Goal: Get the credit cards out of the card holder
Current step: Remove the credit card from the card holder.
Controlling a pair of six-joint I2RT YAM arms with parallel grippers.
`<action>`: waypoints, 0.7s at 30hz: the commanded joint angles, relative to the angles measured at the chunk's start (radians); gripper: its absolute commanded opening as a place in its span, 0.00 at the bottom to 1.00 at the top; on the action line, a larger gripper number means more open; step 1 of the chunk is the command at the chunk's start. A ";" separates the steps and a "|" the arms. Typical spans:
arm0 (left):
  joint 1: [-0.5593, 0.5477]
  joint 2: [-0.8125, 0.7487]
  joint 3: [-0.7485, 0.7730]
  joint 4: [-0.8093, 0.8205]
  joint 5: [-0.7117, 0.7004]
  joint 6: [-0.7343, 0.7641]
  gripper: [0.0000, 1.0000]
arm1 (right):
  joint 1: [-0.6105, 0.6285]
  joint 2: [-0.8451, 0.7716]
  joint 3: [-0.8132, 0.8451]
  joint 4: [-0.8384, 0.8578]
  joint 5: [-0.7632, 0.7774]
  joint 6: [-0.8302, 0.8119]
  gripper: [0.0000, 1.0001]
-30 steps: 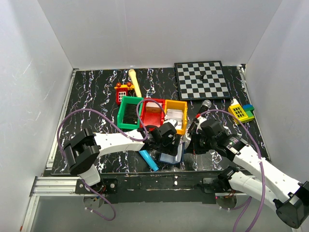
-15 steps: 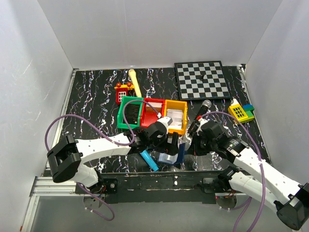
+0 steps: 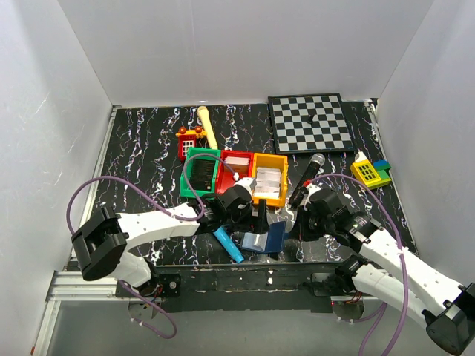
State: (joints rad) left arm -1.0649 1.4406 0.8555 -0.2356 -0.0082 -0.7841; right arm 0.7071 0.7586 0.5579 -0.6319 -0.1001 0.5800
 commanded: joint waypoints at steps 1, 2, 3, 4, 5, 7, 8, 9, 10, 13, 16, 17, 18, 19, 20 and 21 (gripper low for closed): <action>0.016 -0.008 0.000 -0.018 -0.007 -0.037 0.85 | -0.001 -0.018 -0.019 0.017 0.011 0.011 0.01; 0.016 0.001 0.007 -0.019 0.000 -0.032 0.85 | -0.001 -0.019 -0.021 0.018 0.010 0.011 0.01; 0.016 0.016 0.013 -0.015 0.008 -0.026 0.85 | -0.001 -0.021 -0.024 0.021 0.010 0.014 0.01; 0.016 0.036 0.020 -0.007 0.052 -0.015 0.84 | -0.003 -0.022 -0.024 0.021 0.007 0.015 0.01; 0.016 0.053 0.033 0.002 0.078 -0.003 0.84 | -0.003 -0.024 -0.024 0.023 0.007 0.014 0.01; 0.014 0.098 0.060 0.016 0.132 0.022 0.83 | -0.001 -0.022 -0.024 0.023 0.005 0.014 0.01; 0.013 0.119 0.079 0.016 0.157 0.032 0.83 | -0.001 -0.022 -0.024 0.023 0.004 0.015 0.01; 0.010 0.142 0.102 0.016 0.177 0.046 0.82 | -0.003 -0.022 -0.026 0.026 0.002 0.015 0.01; 0.005 0.158 0.118 0.016 0.192 0.061 0.82 | -0.001 -0.022 -0.026 0.026 0.002 0.015 0.01; -0.021 0.199 0.174 0.015 0.223 0.120 0.80 | -0.003 -0.022 -0.026 0.024 0.003 0.014 0.01; -0.070 0.228 0.240 0.018 0.263 0.201 0.80 | -0.001 -0.024 -0.029 0.027 0.005 0.015 0.01; -0.088 0.236 0.263 0.013 0.270 0.238 0.80 | -0.003 -0.024 -0.029 0.028 0.007 0.017 0.01; -0.107 0.244 0.284 0.012 0.284 0.265 0.80 | -0.003 -0.024 -0.030 0.029 0.008 0.017 0.01; -0.127 0.251 0.301 0.004 0.296 0.293 0.80 | -0.003 -0.022 -0.032 0.032 0.008 0.020 0.01; -0.136 0.256 0.315 -0.011 0.292 0.310 0.80 | -0.003 -0.019 -0.032 0.032 0.010 0.021 0.01; -0.145 0.251 0.320 -0.019 0.274 0.313 0.80 | -0.003 -0.019 -0.032 0.032 0.010 0.021 0.01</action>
State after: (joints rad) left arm -1.1580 1.7027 1.1076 -0.2390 0.2276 -0.5892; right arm 0.7071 0.7460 0.5343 -0.6243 -0.1001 0.5949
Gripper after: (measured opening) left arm 0.801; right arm 0.055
